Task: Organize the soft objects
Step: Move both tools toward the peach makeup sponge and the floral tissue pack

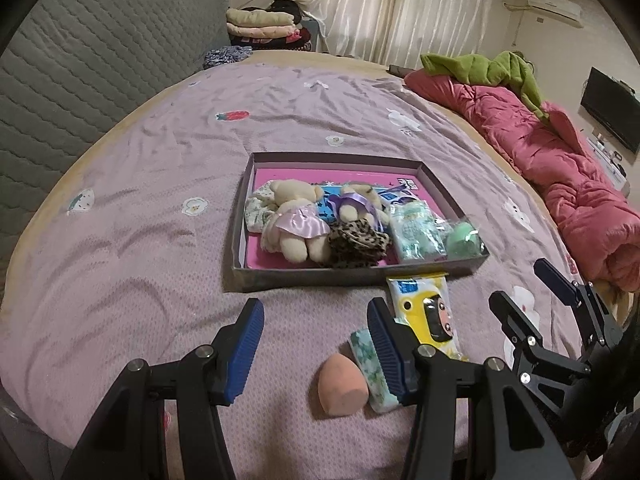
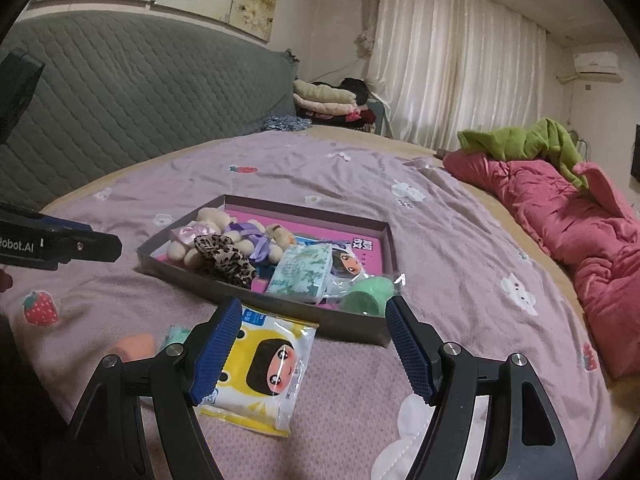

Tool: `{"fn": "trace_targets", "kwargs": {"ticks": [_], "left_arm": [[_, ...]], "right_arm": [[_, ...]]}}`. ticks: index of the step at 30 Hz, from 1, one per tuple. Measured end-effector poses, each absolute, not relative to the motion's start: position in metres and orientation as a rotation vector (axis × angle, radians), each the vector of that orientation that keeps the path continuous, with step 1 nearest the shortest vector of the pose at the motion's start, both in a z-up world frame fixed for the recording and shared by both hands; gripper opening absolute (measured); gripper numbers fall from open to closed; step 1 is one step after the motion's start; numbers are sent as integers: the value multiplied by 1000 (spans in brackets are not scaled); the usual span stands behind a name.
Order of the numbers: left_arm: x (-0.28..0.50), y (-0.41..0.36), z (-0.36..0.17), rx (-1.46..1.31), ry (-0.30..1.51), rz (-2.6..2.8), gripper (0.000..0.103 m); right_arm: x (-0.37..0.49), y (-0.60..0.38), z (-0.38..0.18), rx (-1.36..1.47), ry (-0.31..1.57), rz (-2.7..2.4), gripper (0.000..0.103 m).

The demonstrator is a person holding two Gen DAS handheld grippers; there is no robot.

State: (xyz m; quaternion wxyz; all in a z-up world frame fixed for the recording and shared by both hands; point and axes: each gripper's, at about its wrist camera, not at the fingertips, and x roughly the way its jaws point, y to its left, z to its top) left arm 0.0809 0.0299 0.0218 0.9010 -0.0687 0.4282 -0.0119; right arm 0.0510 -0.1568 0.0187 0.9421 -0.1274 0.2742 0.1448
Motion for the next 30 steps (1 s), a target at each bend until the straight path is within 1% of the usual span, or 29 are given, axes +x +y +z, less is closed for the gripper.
{"fn": "trace_targets", "kwargs": {"ticks": [10, 11, 12, 14, 30], "left_arm": [[66, 25, 21, -158, 891, -39, 54], [65, 25, 22, -156, 890, -41, 55], [64, 25, 23, -156, 889, -42, 59], [61, 25, 24, -158, 890, -48, 62], [36, 30, 15, -157, 936, -61, 64]], "right_arm": [[26, -158, 25, -262, 579, 302, 75], [24, -157, 25, -266, 580, 305, 75], [22, -156, 25, -271, 581, 307, 75], [18, -153, 25, -280, 584, 315, 75], [-6, -136, 27, -309, 599, 381, 75]]}}
